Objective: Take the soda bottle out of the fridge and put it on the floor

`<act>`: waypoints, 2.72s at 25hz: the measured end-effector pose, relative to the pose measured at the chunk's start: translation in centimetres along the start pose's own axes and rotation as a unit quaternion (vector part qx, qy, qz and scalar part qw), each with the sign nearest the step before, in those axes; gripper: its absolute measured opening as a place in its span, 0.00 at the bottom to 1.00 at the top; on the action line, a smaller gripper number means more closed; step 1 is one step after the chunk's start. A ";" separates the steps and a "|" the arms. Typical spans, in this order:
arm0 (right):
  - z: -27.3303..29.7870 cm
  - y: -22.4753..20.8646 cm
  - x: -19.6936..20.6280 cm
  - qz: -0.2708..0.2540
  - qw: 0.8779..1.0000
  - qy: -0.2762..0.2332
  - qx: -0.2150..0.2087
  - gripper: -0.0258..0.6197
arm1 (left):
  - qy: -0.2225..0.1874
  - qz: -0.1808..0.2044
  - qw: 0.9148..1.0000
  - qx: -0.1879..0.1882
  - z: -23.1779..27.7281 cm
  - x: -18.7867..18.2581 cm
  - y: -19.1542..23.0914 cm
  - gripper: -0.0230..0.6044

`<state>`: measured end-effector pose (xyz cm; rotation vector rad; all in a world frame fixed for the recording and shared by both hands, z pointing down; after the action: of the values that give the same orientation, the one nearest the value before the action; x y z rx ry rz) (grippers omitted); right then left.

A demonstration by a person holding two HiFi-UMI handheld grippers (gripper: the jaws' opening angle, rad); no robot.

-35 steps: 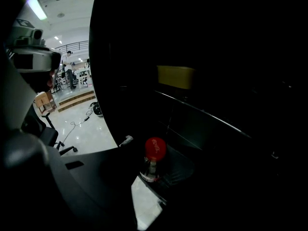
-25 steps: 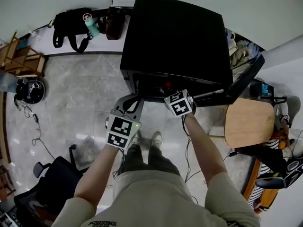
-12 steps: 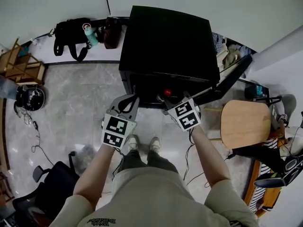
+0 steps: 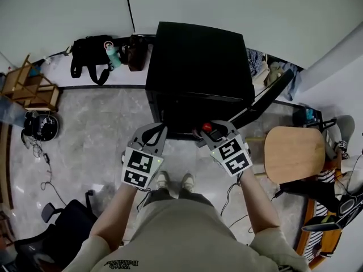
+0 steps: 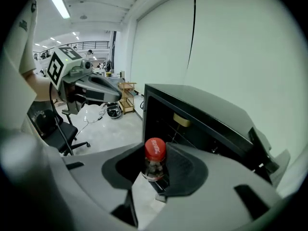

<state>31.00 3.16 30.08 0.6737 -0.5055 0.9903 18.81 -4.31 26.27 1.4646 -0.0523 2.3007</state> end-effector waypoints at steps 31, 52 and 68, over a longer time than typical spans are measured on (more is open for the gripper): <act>-6.6 3.3 -1.3 -0.042 0.997 -0.022 -0.054 0.21 | 0.029 0.010 0.999 -0.034 -4.2 2.0 -2.8 0.05; -4.6 7.6 -2.9 -0.148 0.970 -0.084 -0.175 0.21 | 0.006 -0.123 0.971 -0.203 -10.7 6.1 -3.7 0.05; 0.2 16.6 -8.2 -0.191 0.956 -0.060 -0.217 0.21 | 0.001 -0.141 0.963 -0.228 -18.2 10.4 1.5 0.05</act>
<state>12.56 4.49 29.43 0.4125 -0.6469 0.4525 -1.18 2.18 27.52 1.1481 -0.3293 1.8988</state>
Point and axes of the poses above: the fingertips, and each gripper's own axes: z forward along the fingers, y to its left, x out of its underside, the point moved 2 cm from there along -z, backward along the fingers, and after that the axes turned 12 degrees about -z, right-handed, at the moved point
